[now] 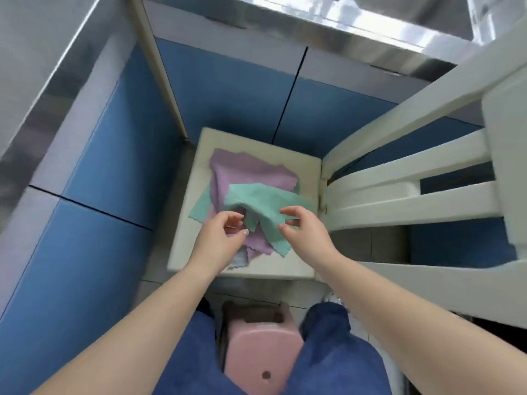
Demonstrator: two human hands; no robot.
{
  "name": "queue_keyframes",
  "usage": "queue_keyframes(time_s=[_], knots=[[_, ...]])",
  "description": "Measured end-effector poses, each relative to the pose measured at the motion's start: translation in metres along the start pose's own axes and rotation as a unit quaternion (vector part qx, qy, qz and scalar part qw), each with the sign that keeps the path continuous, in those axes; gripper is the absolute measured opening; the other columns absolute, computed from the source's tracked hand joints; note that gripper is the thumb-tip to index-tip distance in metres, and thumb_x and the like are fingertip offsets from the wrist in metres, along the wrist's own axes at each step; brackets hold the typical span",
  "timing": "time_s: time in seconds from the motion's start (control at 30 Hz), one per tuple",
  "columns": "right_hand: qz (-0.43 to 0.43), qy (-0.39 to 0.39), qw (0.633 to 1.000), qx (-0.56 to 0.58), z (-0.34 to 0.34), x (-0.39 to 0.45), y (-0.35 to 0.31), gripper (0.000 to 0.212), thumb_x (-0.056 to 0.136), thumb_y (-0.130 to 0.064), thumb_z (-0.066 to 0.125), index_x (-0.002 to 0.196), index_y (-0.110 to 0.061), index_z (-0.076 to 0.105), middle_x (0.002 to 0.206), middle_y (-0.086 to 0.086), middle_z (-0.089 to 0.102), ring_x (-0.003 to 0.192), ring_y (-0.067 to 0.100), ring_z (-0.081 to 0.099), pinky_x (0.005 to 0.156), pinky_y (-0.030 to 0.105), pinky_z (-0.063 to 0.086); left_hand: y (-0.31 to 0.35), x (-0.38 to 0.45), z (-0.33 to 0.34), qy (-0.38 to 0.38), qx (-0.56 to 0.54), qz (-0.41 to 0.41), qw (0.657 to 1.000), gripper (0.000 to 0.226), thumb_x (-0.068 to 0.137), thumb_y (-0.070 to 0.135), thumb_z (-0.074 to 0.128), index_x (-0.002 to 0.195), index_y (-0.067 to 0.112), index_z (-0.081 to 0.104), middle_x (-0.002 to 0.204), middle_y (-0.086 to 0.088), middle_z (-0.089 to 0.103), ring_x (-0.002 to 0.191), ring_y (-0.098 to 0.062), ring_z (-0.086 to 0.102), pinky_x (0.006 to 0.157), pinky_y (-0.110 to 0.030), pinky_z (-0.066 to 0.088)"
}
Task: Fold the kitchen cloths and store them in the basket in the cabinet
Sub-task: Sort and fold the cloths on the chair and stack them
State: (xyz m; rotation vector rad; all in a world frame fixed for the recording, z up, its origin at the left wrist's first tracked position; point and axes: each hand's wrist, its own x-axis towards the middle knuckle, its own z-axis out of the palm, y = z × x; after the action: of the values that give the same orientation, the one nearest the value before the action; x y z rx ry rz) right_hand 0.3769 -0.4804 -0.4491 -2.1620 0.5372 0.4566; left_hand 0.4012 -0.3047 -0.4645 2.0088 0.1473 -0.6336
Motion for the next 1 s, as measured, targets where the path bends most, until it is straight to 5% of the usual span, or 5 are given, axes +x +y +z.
queue_keyframes(time_s=[0.17,0.27,0.4,0.77,1.0], knots=[[-0.036,-0.018,0.996,-0.075,0.049,0.081,0.057,0.035,0.087,-0.021,0.061,0.122,-0.021,0.056,0.130,-0.002,0.052,0.124,0.011,0.045,0.095,0.015,0.027,-0.058,0.062,0.036,0.052,0.093,0.043,0.993,0.053,0.079,0.010,0.069,0.128,0.022,0.052,0.128,0.001,0.049,0.116,-0.009,0.045,0.102,-0.022,0.034],[-0.058,-0.011,0.994,-0.092,0.078,0.115,0.090,0.045,0.082,-0.024,0.067,0.125,-0.020,0.054,0.134,0.002,0.048,0.129,0.017,0.039,0.103,0.020,0.026,-0.091,0.086,0.067,0.029,0.133,0.052,0.989,0.086,0.077,0.010,0.073,0.147,0.027,0.025,0.151,-0.002,0.022,0.139,-0.011,0.020,0.108,-0.016,0.016],[-0.107,-0.024,0.988,-0.107,0.102,0.147,0.123,0.061,0.081,-0.026,0.069,0.136,-0.023,0.044,0.145,0.001,0.036,0.136,0.016,0.029,0.109,0.021,0.020,-0.126,0.117,0.100,0.020,0.153,0.061,0.986,0.099,0.079,0.014,0.072,0.147,0.036,0.002,0.158,-0.001,0.003,0.144,-0.007,0.001,0.106,-0.015,0.009],[-0.190,0.110,0.975,-0.002,0.098,0.203,0.145,0.037,0.081,-0.015,0.066,0.117,-0.018,0.059,0.118,-0.004,0.060,0.113,0.012,0.052,0.096,0.018,0.034,-0.124,0.176,0.105,0.062,0.207,0.165,0.962,0.094,0.076,0.022,0.074,0.149,0.025,0.016,0.143,0.000,0.033,0.135,-0.014,0.030,0.106,-0.023,0.026],[-0.138,0.144,0.970,0.142,0.106,0.207,0.133,0.007,0.088,-0.023,0.058,0.083,-0.028,0.059,0.076,-0.016,0.061,0.072,-0.002,0.054,0.062,0.012,0.038,-0.125,0.169,0.095,0.100,0.206,0.182,0.956,0.090,0.078,0.029,0.072,0.148,0.033,0.016,0.142,0.010,0.032,0.122,-0.013,0.043,0.101,-0.024,0.037]])
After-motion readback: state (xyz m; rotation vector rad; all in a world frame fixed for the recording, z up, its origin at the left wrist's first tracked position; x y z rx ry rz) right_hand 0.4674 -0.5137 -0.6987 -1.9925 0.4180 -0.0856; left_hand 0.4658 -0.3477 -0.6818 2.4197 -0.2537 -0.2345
